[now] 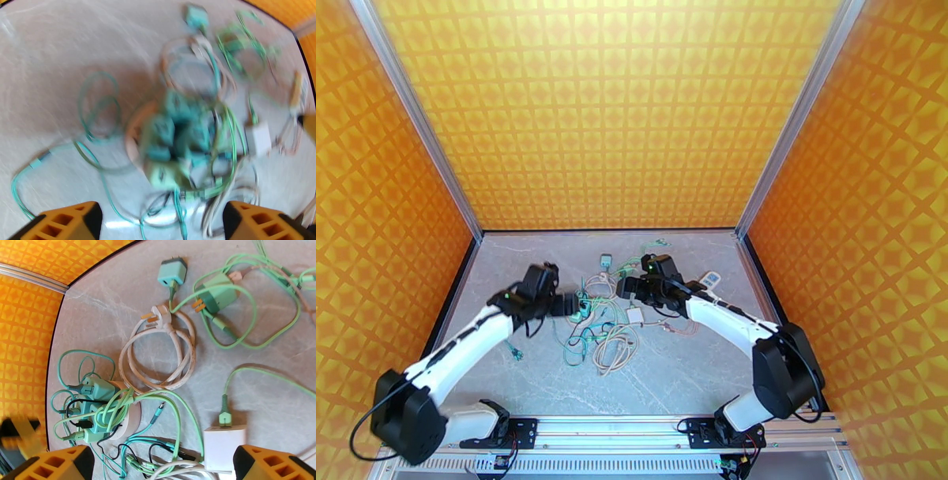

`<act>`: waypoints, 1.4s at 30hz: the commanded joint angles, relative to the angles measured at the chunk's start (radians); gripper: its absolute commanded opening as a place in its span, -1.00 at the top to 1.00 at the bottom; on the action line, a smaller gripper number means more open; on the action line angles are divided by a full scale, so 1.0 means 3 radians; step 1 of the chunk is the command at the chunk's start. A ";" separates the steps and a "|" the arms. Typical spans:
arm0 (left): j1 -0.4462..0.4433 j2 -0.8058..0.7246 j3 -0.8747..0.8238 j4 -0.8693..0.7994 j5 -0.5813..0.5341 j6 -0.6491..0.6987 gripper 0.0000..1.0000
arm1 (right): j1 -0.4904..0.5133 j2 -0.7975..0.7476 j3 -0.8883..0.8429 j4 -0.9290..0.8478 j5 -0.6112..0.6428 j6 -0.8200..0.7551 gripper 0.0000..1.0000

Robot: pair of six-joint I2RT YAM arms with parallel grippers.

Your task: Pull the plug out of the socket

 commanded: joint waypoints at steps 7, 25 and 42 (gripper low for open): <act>-0.0199 0.0285 -0.0228 0.0482 0.0007 0.0141 -0.34 | 0.0105 0.0129 0.0215 0.0103 -0.0085 0.0164 -0.97; -0.0140 0.1090 0.0131 0.0725 -0.0417 0.0270 -0.12 | 0.0311 0.0027 0.0143 0.0041 -0.0113 0.0177 -0.97; 0.0043 0.0953 -0.0092 0.0695 -0.0101 0.0885 0.40 | 0.0321 0.0528 0.0700 0.0218 -0.0540 -0.0066 -0.41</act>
